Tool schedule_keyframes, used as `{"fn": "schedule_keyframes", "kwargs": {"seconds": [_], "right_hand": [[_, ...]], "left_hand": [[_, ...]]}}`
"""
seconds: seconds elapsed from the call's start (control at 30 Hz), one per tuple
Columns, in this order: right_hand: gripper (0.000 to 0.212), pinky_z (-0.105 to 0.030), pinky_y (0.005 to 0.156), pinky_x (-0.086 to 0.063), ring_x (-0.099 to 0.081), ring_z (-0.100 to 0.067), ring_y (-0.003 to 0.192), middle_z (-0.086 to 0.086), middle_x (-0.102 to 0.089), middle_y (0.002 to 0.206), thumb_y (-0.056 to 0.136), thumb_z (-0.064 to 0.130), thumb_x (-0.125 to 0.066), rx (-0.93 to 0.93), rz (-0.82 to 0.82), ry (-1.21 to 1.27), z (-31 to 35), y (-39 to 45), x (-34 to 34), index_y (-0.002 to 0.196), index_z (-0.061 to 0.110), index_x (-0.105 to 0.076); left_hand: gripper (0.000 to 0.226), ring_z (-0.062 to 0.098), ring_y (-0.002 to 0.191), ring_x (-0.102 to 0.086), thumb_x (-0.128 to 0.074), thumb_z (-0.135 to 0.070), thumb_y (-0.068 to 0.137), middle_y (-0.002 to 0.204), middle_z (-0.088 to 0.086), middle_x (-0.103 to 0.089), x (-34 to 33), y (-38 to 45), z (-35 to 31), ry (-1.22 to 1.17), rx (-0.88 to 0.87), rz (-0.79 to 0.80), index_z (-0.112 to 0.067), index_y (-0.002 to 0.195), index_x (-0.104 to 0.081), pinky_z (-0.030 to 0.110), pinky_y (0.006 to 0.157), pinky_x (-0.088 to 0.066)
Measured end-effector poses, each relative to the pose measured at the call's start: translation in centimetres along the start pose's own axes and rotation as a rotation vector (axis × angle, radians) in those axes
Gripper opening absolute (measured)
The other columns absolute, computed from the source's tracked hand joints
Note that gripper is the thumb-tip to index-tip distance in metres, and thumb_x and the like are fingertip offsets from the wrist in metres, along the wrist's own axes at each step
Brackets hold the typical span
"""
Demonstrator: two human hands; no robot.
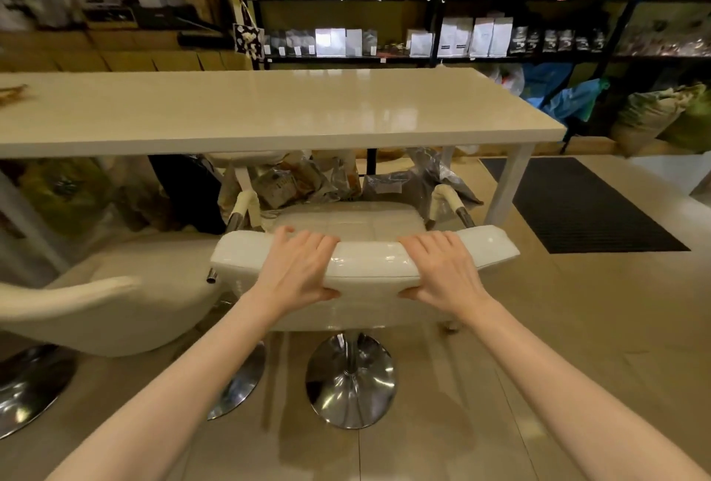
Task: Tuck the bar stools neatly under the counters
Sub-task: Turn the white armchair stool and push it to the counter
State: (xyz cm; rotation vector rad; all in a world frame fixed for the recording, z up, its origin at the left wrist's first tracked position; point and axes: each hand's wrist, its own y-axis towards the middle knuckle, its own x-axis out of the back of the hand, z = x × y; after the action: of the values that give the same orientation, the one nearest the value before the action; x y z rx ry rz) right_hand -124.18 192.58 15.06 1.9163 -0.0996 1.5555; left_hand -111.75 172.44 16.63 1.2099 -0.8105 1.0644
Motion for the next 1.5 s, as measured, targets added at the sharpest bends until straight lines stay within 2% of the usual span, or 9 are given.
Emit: {"fn": "schedule_keyframes", "kwargs": {"seconds": [0.13,0.4,0.53,0.7,0.9,1.13,1.37,1.5], "right_hand": [[0.079,-0.035,0.069,-0.048,-0.060,-0.026,0.079,-0.006,-0.066,0.092,0.039,0.041,-0.091,-0.004,0.037,-0.019,-1.3,2.4,-1.1,0.105,0.011,-0.059],[0.078,-0.033,0.068,-0.042,-0.059,-0.025,0.076,-0.005,-0.065,0.091,0.041,0.040,-0.090,0.023,-0.058,-0.006,1.0,4.0,-2.5,0.106,0.010,-0.059],[0.080,-0.033,0.069,-0.033,-0.058,-0.025,0.077,-0.004,-0.065,0.091,0.040,0.043,-0.090,0.010,-0.042,-0.018,1.0,4.0,-2.5,0.107,0.012,-0.057],[0.082,-0.034,0.071,-0.045,-0.061,-0.026,0.081,-0.005,-0.067,0.094,0.039,0.043,-0.091,0.010,0.010,-0.014,0.3,3.9,-1.7,0.108,0.011,-0.059],[0.085,-0.038,0.078,-0.045,-0.061,-0.027,0.090,-0.006,-0.066,0.102,0.042,0.043,-0.090,0.008,0.069,-0.001,-1.3,4.0,-1.1,0.114,0.012,-0.056],[0.086,-0.038,0.075,-0.045,-0.061,-0.028,0.087,-0.007,-0.066,0.100,0.038,0.043,-0.091,0.016,0.051,0.010,-0.9,3.7,-1.2,0.111,0.011,-0.058],[0.087,-0.037,0.080,-0.043,-0.059,-0.027,0.093,-0.006,-0.064,0.105,0.042,0.045,-0.089,0.019,0.059,-0.011,-0.3,3.7,-1.3,0.115,0.012,-0.055],[0.092,-0.038,0.090,-0.038,-0.053,-0.025,0.108,-0.003,-0.058,0.120,0.050,0.049,-0.085,0.028,0.123,-0.015,-0.3,3.7,-0.9,0.127,0.015,-0.047]], "left_hand": [[0.076,0.025,0.081,-0.067,-0.084,-0.055,0.046,0.091,0.006,-0.070,-0.7,2.1,1.5,-0.009,-0.024,-0.028,-0.011,0.103,-0.060,0.048,0.082,-0.046],[0.077,0.025,0.085,-0.066,-0.082,-0.056,0.048,0.094,0.006,-0.070,-1.7,1.9,5.6,0.016,-0.079,-0.042,-0.012,0.107,-0.058,0.047,0.086,-0.044],[0.077,0.024,0.085,-0.066,-0.082,-0.057,0.049,0.095,0.004,-0.070,-1.8,1.8,5.5,0.014,-0.076,-0.022,-0.013,0.107,-0.058,0.047,0.088,-0.043],[0.077,0.024,0.085,-0.066,-0.082,-0.056,0.049,0.095,0.005,-0.070,-1.8,1.8,4.4,-0.003,-0.049,-0.024,-0.011,0.108,-0.059,0.046,0.087,-0.044],[0.076,0.025,0.086,-0.065,-0.080,-0.055,0.053,0.096,0.005,-0.069,-1.6,2.6,2.8,-0.024,-0.022,-0.006,-0.010,0.109,-0.058,0.042,0.085,-0.041],[0.079,0.024,0.098,-0.062,-0.080,-0.054,0.055,0.107,0.004,-0.067,-1.5,2.2,2.7,-0.044,-0.001,0.006,-0.012,0.116,-0.055,0.041,0.089,-0.039],[0.079,0.023,0.104,-0.057,-0.080,-0.052,0.057,0.114,0.002,-0.063,-1.1,2.0,3.1,-0.071,-0.008,0.030,-0.014,0.121,-0.052,0.036,0.088,-0.040],[0.086,0.018,0.116,-0.047,-0.072,-0.061,0.061,0.128,-0.003,-0.052,-0.6,2.5,3.2,-0.099,-0.009,0.147,-0.019,0.129,-0.041,0.033,0.096,-0.033]]}}
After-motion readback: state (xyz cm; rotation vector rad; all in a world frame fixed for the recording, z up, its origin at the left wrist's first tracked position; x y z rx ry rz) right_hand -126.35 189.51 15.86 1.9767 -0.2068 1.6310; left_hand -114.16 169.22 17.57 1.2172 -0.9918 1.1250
